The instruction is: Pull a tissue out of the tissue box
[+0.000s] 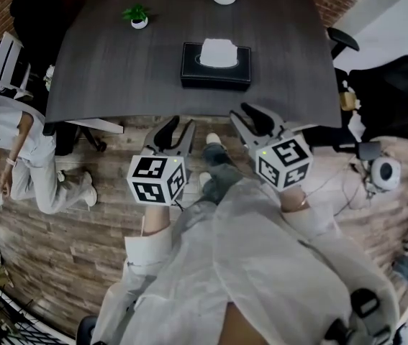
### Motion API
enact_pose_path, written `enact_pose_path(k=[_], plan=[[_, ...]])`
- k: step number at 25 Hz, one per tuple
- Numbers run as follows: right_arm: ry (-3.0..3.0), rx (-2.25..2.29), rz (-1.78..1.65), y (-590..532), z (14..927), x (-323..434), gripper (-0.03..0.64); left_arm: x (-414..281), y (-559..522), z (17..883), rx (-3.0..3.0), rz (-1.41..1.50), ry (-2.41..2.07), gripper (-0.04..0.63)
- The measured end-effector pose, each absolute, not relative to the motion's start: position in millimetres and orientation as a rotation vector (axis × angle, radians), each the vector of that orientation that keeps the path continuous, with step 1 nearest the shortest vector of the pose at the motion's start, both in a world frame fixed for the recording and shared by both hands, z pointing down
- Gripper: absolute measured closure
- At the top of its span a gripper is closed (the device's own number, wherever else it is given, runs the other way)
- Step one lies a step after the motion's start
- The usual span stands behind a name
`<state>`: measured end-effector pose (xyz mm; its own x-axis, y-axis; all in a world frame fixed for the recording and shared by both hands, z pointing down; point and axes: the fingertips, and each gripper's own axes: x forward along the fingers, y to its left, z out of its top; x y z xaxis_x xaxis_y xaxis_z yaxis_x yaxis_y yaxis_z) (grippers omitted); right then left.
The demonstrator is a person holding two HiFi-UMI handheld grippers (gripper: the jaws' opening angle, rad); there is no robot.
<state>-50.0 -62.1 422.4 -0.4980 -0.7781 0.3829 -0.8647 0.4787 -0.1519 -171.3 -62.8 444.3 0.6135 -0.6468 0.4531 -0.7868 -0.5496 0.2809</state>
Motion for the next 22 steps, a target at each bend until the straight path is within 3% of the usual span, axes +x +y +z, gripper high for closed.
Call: enact_pose_path(k=[22], plan=[[-2.526,1.399,0.481,-225.5,415.5,-4.5,0.511,-110.3,-230.9,416.5,2.469,0.472,-1.124,0.465]])
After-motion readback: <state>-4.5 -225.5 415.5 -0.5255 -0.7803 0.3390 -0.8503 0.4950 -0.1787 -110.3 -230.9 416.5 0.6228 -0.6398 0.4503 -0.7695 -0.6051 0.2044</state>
